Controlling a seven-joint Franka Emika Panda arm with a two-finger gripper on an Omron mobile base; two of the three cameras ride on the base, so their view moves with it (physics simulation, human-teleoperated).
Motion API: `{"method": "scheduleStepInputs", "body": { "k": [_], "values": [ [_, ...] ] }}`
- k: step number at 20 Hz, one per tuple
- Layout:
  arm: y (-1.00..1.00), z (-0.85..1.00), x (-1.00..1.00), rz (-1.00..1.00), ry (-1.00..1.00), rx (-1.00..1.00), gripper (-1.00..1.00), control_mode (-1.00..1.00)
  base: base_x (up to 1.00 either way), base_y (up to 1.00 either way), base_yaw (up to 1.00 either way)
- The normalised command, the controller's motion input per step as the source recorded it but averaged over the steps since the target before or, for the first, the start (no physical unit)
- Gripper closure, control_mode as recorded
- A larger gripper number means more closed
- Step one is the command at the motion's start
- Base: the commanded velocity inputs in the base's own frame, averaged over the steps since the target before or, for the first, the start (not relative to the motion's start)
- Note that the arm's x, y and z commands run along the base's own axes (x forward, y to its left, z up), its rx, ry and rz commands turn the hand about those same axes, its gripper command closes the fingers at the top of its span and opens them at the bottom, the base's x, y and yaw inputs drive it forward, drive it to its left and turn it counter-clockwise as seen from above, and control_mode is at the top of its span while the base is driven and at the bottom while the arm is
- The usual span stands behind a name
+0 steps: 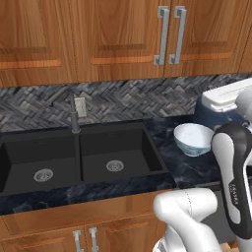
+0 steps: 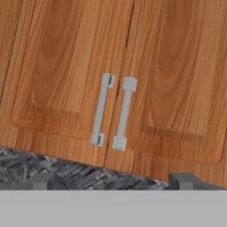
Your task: Open the cabinet. Pick the kiwi and kiwi from the cabinet and place them into the bowl. Then close the cabinet.
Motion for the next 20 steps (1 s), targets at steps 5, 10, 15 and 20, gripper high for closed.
{"method": "scheduleStepInputs", "body": {
  "k": [5, 10, 15, 20],
  "values": [
    [0.00, 0.35, 0.03, 0.00, -0.08, 0.05, -1.00, -1.00, 0.00, 0.00, 0.00],
    [0.00, 0.22, 0.41, 0.00, 0.00, 0.06, -1.00, -1.00, 0.00, 0.00, 0.00],
    [0.00, 0.12, 0.76, 0.00, 0.00, 0.06, -1.00, -1.00, 0.00, 0.00, 0.00],
    [0.00, 0.02, 0.81, 0.00, 0.00, 0.06, -1.00, -1.00, 0.00, 0.00, 0.00]
  ]
}}
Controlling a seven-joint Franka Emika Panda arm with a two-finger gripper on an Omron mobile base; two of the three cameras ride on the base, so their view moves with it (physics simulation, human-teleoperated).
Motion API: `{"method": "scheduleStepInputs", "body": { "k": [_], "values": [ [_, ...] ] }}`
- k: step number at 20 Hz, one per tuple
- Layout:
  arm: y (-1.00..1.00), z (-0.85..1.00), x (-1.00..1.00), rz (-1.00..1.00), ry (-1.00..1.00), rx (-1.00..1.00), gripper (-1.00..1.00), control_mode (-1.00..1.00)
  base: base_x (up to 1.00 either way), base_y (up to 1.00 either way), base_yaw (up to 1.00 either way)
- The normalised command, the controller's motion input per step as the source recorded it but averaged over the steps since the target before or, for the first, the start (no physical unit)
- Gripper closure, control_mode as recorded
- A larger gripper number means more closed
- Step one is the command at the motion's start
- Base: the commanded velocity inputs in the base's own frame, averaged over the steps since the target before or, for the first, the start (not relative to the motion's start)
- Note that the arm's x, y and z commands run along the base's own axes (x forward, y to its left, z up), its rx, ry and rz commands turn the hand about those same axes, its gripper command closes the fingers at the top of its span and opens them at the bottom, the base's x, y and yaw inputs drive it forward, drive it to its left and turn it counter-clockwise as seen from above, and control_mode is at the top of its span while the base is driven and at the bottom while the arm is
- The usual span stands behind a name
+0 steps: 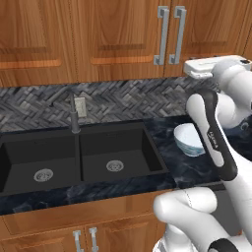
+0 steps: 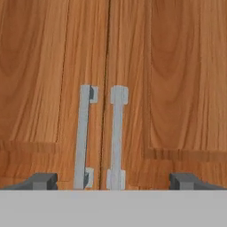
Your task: Open the cabinet. Pick the kiwi and kiwi from the cabinet and place them into the bowl. Then close the cabinet.
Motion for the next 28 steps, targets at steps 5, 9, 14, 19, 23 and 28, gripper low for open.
{"method": "scheduleStepInputs", "body": {
  "k": [5, 9, 14, 19, 23, 28],
  "values": [
    [0.03, 0.00, 0.77, 0.00, 0.00, 0.06, -1.00, -1.00, 0.00, 0.00, 0.00],
    [0.04, 0.00, 0.80, 0.00, 0.01, 0.06, -1.00, -1.00, 0.00, 0.00, 0.00],
    [0.01, 0.00, 0.87, 0.00, 0.04, 0.08, -1.00, -1.00, 0.00, 0.00, 0.00],
    [-0.02, 0.00, 0.96, 0.00, 0.06, 0.09, -1.00, -1.00, 0.00, 0.00, 0.00],
    [-0.09, -0.04, 1.00, 0.00, 0.11, 0.07, -1.00, -1.00, 0.00, 0.00, 0.00],
    [-0.03, -0.21, 0.92, 0.00, 0.08, 0.01, 1.00, -1.00, 0.00, 0.00, 0.00]
  ]
}}
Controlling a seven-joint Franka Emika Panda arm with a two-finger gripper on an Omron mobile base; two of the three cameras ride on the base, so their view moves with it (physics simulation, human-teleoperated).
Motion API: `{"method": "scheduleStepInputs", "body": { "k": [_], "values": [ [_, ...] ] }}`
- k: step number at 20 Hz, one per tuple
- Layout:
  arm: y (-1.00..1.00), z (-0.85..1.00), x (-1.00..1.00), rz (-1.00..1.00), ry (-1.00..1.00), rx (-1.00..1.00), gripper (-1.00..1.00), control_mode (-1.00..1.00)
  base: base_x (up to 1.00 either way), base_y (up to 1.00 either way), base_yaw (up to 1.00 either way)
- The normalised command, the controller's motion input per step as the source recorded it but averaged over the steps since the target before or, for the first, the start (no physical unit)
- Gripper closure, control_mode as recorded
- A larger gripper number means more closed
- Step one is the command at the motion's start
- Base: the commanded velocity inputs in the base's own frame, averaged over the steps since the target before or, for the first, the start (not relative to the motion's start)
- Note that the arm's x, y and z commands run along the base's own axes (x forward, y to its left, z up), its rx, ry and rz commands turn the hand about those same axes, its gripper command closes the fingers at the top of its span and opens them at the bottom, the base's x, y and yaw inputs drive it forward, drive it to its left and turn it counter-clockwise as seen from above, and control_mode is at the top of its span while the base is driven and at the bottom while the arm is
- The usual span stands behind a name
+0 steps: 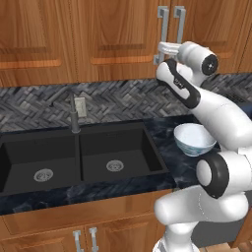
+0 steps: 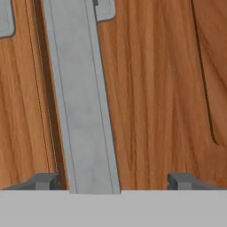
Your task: Open the cabinet. Pick the kiwi and kiwi from the cabinet and place them into the bowl. Then close the cabinet.
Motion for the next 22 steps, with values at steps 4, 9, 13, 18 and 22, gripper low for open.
{"method": "scheduleStepInputs", "body": {
  "k": [4, 9, 13, 18, 22],
  "values": [
    [0.00, 0.00, 0.00, 0.00, 0.00, 0.00, 1.00, -1.00, 0.00, 0.00, 0.00],
    [0.00, 0.00, 0.00, 0.00, 0.00, 0.00, 1.00, -1.00, 0.00, 0.00, 0.00],
    [-0.12, 0.12, -0.15, 0.00, -0.01, 0.01, 1.00, -1.00, 0.00, 0.00, 0.00],
    [-0.46, 0.33, -0.58, 0.05, -0.02, 0.07, 1.00, -1.00, 0.00, 0.00, 0.00],
    [-0.70, 0.41, -0.88, 0.18, -0.01, 0.14, 1.00, -1.00, 0.00, 0.00, 0.00]
  ]
}}
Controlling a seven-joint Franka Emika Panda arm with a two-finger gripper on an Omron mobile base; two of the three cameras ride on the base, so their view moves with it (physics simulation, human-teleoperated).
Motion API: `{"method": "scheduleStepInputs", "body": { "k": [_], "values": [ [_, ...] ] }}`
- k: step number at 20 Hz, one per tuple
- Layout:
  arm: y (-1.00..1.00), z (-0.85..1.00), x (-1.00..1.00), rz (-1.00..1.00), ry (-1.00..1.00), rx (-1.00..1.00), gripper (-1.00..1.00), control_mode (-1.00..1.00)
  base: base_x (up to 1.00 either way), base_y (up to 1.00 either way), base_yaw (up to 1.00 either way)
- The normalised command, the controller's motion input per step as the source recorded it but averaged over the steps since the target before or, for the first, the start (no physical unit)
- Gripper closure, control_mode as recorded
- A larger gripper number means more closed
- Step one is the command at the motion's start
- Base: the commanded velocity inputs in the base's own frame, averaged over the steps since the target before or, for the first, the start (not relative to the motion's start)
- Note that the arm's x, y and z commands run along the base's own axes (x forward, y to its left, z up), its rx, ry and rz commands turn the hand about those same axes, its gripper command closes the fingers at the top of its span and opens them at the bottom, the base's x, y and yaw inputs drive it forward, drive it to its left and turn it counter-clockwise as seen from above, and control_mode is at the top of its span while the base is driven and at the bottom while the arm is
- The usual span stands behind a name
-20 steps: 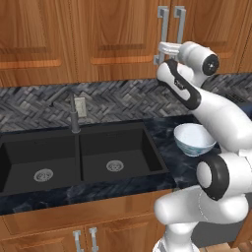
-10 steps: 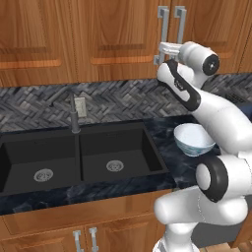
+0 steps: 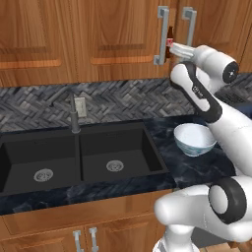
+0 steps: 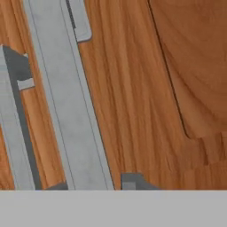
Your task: Open the cabinet. Pick the kiwi and kiwi from the cabinet and place them into the bowl. Then close the cabinet.
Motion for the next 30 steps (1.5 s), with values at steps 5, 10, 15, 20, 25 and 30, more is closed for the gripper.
{"method": "scheduleStepInputs", "body": {
  "k": [5, 10, 15, 20, 25, 30],
  "values": [
    [-0.76, 0.40, -0.90, 0.15, -0.02, 0.15, 1.00, -1.00, 0.00, 0.00, 0.00],
    [-0.84, 0.19, -0.80, 0.15, -0.09, 0.11, 1.00, -1.00, 0.00, 0.00, 0.00],
    [-1.00, 0.26, -0.57, 0.15, -0.09, 0.16, 1.00, -1.00, 0.00, 0.00, 0.00],
    [-1.00, 0.34, -0.64, 0.14, -0.06, 0.15, 1.00, -1.00, 0.00, 0.00, 0.00],
    [-1.00, 0.40, -0.64, 0.15, -0.05, 0.13, 1.00, -1.00, 0.00, 0.00, 0.00],
    [-0.91, 0.59, -0.51, 0.13, -0.01, 0.12, 1.00, -1.00, 0.00, 0.00, 0.00]
  ]
}}
